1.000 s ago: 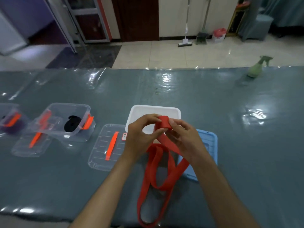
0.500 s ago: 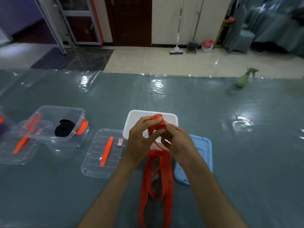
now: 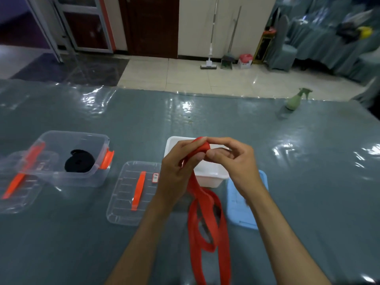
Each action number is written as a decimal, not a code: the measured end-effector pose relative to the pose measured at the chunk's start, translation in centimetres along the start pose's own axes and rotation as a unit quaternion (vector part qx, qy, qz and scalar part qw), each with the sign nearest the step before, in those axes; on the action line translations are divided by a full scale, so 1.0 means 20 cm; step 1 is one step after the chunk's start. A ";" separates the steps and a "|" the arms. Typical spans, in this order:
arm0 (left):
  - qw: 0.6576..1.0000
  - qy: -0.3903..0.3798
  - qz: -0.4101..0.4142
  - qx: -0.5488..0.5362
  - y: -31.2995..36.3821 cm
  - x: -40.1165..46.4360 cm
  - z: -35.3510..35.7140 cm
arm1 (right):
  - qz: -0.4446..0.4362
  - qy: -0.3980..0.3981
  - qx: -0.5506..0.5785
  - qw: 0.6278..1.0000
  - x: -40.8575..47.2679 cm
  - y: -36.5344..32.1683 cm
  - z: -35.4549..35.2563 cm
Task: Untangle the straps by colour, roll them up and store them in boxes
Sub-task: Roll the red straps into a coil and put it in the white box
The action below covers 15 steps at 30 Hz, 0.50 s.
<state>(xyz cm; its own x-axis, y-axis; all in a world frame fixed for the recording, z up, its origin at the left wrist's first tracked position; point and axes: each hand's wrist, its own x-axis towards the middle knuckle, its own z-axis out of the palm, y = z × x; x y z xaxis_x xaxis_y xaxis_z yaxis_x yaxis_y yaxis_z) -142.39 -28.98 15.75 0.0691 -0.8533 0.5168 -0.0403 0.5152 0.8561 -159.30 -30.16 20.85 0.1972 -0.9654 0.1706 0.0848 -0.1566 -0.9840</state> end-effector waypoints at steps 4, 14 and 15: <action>1.000 -0.021 0.012 0.016 0.04 0.04 -0.07 | -0.035 0.011 0.022 0.999 0.02 -0.03 0.05; 0.984 0.082 -0.072 -0.143 0.15 0.08 -0.08 | -0.059 0.037 0.012 0.998 0.03 -0.02 0.12; 0.982 0.100 -0.065 -0.147 0.15 0.08 -0.07 | -0.062 0.033 0.001 0.998 0.03 -0.03 0.11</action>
<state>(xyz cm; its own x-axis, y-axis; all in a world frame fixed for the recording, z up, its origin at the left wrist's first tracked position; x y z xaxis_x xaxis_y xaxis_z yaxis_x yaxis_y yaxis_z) -140.91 -28.65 19.09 0.2501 -0.8955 0.3682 0.2692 0.4296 0.8620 -157.00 -30.25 21.64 0.1198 -0.9506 0.2863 0.1071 -0.2743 -0.9557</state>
